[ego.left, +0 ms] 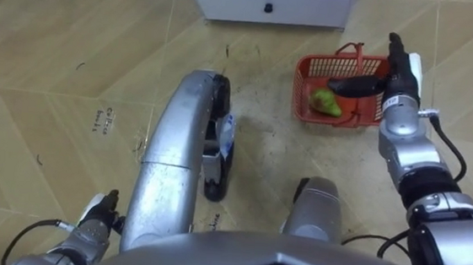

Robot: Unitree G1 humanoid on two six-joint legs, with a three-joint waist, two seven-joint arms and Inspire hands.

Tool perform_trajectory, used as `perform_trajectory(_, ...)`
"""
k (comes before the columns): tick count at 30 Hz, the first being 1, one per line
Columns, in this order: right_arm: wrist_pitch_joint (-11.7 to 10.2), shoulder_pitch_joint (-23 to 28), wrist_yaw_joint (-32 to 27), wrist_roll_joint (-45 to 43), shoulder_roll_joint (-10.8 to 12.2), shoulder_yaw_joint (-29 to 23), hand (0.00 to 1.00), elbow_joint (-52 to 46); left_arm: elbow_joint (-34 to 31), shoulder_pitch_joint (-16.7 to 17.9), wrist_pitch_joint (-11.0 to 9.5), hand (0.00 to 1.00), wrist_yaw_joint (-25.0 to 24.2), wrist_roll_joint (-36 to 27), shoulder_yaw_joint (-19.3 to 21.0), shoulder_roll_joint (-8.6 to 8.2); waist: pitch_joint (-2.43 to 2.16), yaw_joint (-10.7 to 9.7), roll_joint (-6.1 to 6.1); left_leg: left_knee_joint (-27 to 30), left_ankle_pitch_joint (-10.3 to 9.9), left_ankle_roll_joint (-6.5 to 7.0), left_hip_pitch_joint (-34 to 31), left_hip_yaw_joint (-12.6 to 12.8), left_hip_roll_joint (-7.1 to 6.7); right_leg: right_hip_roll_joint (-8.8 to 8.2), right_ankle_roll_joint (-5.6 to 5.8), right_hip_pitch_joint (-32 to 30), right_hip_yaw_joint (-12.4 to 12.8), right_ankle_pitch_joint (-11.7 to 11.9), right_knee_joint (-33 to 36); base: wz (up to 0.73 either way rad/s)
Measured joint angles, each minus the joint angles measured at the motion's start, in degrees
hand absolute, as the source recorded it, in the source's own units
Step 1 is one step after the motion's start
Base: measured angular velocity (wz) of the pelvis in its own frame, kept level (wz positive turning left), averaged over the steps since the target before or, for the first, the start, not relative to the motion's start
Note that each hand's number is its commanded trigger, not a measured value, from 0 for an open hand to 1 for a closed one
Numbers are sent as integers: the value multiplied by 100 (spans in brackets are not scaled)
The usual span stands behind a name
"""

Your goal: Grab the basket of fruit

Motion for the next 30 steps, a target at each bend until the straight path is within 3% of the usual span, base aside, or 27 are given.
perform_trajectory(11,7,-50,275,239,-70,-12,0,709,-2,-33,-3,0,-119,-11,2,3,1,34,9,-11,18,-14,-26,-10,-11,19,1,-6,-48,-1,13,0)
perform_trajectory(19,10,-181,498,345,-199,-4,0,1424,-44,-53,0,0,-232,-8,2,4,26,365,41,-11,40,-15,-83,-23,-26,16,3,-27,-102,-2,13,2)
perform_trajectory(30,53,-184,625,383,-206,0,0,1681,-35,-102,84,0,-308,-11,-5,3,40,508,80,2,56,6,-166,-14,-29,17,3,-67,-168,-2,15,1)
